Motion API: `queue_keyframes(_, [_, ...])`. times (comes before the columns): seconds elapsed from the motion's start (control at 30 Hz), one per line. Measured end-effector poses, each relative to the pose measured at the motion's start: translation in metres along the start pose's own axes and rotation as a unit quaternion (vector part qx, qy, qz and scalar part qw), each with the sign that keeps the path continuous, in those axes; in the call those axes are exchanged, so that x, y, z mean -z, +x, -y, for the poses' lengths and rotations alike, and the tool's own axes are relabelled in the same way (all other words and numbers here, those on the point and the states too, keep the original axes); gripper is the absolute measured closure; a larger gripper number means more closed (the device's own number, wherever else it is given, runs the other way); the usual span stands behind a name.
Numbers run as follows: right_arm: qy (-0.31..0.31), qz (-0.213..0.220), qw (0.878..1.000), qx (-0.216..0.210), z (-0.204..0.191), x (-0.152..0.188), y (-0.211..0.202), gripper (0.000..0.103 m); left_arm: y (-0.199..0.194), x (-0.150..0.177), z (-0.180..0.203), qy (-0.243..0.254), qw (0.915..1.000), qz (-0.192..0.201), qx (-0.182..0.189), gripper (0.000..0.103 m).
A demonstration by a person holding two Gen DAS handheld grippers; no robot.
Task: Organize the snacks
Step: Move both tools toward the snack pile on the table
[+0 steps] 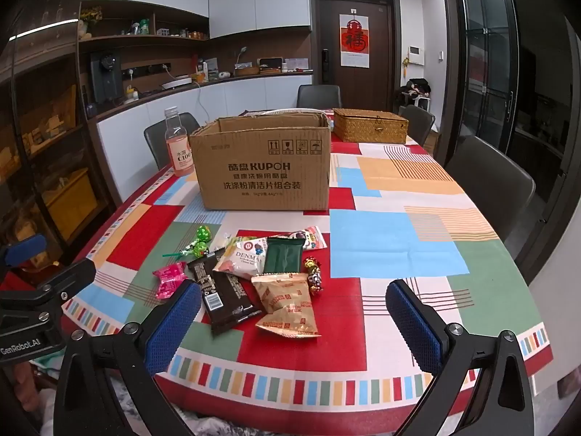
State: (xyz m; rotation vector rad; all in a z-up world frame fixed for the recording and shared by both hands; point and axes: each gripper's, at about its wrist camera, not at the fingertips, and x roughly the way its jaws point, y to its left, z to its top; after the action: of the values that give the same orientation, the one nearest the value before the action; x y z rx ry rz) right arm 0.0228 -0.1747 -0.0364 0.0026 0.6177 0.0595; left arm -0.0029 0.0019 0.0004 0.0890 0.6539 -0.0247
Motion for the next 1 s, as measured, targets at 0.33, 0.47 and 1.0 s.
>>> queue_keyframes(0.33, [0.0, -0.002, 1.0, 0.0, 0.0003, 0.0002, 0.0018, 0.0, 0.0001, -0.0006, 0.0003, 0.0, 1.0, 0.0, 0.0, 0.0])
queue_keyframes(0.47, [0.001, -0.003, 1.0, 0.0, 0.0008, 0.0005, 0.0021, 0.0, 0.0, -0.0005, 0.0004, 0.0, 1.0, 0.0, 0.0, 0.0])
queue_keyframes(1.0, [0.001, -0.007, 1.0, -0.001, 0.0004, 0.0047, 0.006, 0.0, 0.0034, 0.0045, -0.0053, -0.001, 1.0, -0.005, -0.001, 0.0])
